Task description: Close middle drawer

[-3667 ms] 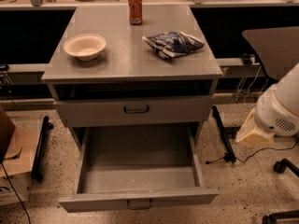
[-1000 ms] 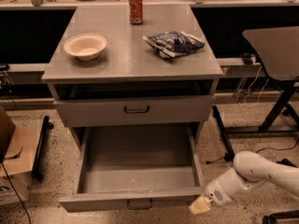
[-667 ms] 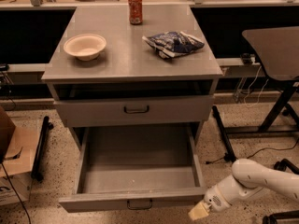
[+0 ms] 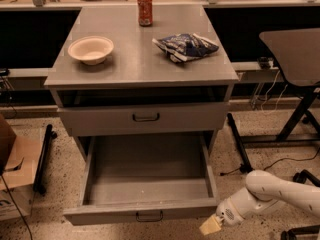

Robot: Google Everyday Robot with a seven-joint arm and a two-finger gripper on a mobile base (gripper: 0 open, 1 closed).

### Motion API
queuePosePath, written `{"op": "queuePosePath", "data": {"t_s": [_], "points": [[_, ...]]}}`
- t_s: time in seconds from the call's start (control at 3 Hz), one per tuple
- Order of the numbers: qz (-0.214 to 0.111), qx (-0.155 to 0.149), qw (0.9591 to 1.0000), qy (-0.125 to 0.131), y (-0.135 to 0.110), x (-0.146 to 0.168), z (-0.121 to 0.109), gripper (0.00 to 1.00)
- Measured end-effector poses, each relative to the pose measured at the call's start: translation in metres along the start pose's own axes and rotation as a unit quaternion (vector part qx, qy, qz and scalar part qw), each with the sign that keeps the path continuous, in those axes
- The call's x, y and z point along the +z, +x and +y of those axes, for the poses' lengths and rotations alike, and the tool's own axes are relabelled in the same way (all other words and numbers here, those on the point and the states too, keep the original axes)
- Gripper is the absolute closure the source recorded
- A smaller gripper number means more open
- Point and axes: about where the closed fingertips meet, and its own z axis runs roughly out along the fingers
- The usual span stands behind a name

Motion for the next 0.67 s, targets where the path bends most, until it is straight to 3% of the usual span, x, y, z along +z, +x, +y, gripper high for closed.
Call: {"op": "queuePosePath", "data": {"t_s": [0.67], "points": [[-0.017, -0.020, 0.9997, -0.002, -0.027, 0.002, -0.006, 1.00]]}}
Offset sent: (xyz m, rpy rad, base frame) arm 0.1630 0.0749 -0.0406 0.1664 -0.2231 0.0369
